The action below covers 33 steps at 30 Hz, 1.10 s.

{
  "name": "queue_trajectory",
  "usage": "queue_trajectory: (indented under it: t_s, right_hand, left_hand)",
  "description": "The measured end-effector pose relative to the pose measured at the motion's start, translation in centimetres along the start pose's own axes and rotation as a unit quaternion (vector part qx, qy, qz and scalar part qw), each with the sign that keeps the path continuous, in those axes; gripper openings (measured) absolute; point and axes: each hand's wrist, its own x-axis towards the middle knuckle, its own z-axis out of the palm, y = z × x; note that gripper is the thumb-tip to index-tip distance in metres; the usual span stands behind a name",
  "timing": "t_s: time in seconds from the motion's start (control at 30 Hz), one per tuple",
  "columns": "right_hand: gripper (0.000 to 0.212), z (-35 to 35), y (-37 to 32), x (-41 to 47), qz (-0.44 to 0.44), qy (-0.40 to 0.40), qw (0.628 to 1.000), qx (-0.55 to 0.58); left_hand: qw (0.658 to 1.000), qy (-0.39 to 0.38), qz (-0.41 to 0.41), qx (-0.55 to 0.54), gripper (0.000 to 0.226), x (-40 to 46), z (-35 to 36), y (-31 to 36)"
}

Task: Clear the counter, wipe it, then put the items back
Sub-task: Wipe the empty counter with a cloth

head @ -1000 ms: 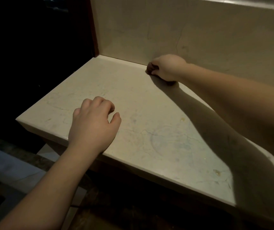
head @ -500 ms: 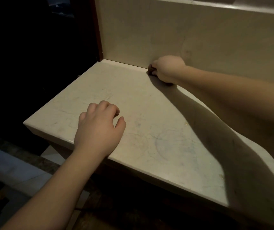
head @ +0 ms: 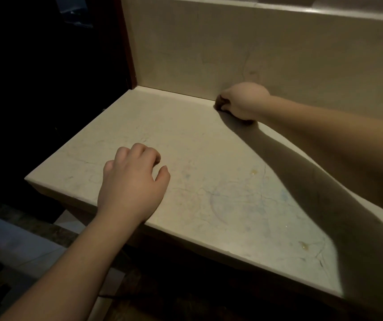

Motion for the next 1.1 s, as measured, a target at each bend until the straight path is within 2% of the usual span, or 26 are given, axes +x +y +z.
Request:
queue_trajectory:
  t_s: [0.13, 0.37, 0.67, 0.73, 0.83, 0.9, 1.1]
  right_hand:
    - [0.022, 0.3, -0.4, 1.0, 0.000, 0.000, 1.000, -0.015]
    - [0.021, 0.8, 3.4, -6.9, -0.053, -0.005, 0.997, -0.046]
    - [0.020, 1.0, 0.7, -3.3, -0.038, 0.030, 0.995, 0.090]
    - [0.014, 0.9, -0.1, -5.8, -0.079, 0.021, 0.990, 0.111]
    - [0.023, 0.3, -1.6, -10.6, -0.174, -0.022, 0.974, 0.146]
    - [0.022, 0.2, -1.6, -11.5, -0.195, -0.041, 0.969, 0.149]
    - [0.026, 0.0, -0.7, -4.5, -0.088, -0.027, 0.990, 0.104]
  left_hand:
    - [1.000, -0.002, -0.003, -0.002, 0.025, 0.0, -0.2, 0.1]
    - [1.000, 0.003, -0.002, -0.010, 0.026, -0.1, -0.1, -0.1]
    - [1.000, 0.002, -0.002, -0.011, 0.027, -0.1, -0.2, 0.1]
    - [1.000, 0.001, 0.000, -0.010, 0.027, -0.1, -0.2, 0.1]
    - [1.000, 0.001, -0.001, -0.008, 0.028, 0.0, -0.2, 0.1]
    - [1.000, -0.001, -0.001, -0.009, 0.029, 0.0, -0.2, 0.1]
    - [1.000, 0.001, 0.000, -0.012, 0.029, -0.1, -0.3, 0.1]
